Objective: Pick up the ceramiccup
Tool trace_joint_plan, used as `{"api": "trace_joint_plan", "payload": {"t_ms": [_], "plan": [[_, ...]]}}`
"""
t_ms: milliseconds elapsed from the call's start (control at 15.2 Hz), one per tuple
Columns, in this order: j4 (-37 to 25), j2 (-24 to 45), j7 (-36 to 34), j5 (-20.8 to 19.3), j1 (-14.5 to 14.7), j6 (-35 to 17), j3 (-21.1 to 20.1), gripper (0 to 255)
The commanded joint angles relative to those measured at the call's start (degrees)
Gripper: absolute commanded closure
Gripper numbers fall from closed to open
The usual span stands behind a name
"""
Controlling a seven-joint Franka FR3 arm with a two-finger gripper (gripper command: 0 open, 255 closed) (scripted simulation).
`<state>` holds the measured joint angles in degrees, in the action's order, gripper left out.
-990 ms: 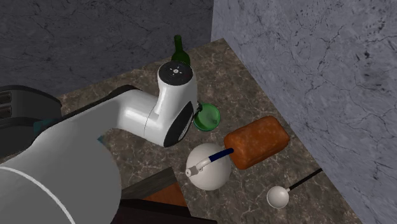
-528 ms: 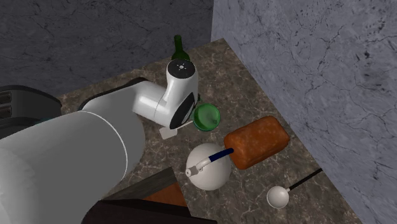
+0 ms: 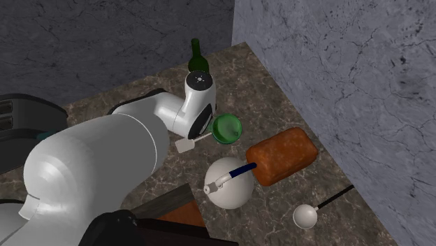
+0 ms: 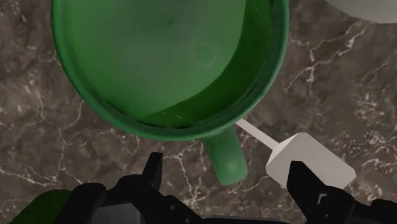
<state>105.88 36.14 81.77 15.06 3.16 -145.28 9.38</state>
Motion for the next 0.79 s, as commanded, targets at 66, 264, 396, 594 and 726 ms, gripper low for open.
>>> {"api": "trace_joint_plan", "payload": {"t_ms": [66,264,396,594,726], "plan": [[-0.48,1.58,0.37,0.40,-0.31,-1.13,-0.38,0],[-0.46,1.55,0.37,0.39,-0.31,-1.12,-0.38,255],[-0.46,1.55,0.35,0.39,-0.29,-1.12,-0.38,255],[-0.47,1.57,0.37,0.40,-0.30,-1.13,-0.38,255],[-0.50,1.58,0.34,0.39,-0.28,-1.11,-0.38,255]]}}
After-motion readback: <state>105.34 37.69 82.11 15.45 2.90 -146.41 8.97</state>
